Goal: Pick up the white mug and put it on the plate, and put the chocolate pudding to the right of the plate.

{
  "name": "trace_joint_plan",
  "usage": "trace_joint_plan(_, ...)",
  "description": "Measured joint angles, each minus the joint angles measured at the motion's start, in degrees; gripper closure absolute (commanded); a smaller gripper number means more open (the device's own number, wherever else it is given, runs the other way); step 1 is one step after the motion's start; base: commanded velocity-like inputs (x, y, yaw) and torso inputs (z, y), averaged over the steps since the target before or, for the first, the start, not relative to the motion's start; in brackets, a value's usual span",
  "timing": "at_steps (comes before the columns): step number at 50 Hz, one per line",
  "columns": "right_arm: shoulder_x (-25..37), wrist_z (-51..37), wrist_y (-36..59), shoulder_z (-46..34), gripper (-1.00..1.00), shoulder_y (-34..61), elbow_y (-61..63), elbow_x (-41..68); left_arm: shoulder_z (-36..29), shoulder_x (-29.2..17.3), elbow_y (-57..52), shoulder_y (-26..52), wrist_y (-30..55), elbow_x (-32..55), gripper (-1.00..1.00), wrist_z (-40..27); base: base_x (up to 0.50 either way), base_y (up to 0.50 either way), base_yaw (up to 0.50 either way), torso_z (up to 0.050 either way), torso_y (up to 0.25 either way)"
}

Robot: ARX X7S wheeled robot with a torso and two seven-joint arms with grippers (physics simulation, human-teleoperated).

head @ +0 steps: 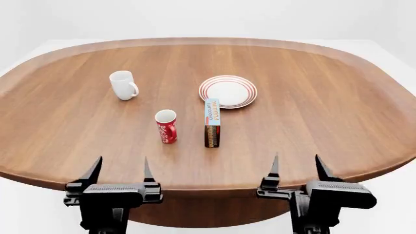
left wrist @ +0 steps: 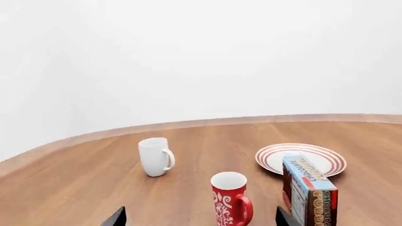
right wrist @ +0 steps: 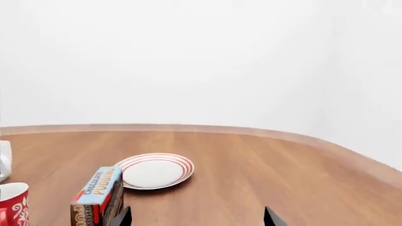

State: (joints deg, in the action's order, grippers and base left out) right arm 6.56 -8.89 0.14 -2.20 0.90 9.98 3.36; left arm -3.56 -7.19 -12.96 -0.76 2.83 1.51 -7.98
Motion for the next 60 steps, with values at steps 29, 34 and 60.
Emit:
trace_joint_plan(29,5.6,-6.1,-8.8,13.6,-1.00,1.3,29.0,6.4,16.7,-5.2,-32.7,-3.7,0.9,-2.2,-1.00,-10.1,0.14,-0.02,0.00,0.000,0.000)
trace_joint_plan(34,6.0,-6.3,-9.5,14.0,-1.00,1.2,30.3,7.1,18.2,-5.4,-33.9,-4.3,-0.2,-2.2,-1.00,-11.0,0.50,-0.07,0.00,0.000,0.000)
trace_joint_plan(60,7.8,-5.0,-10.9,10.9,-1.00,-0.1,31.4,6.2,19.6,-6.3,-34.9,-5.2,-1.4,-1.9,-1.00,-12.7,0.50,0.02,0.00,0.000,0.000)
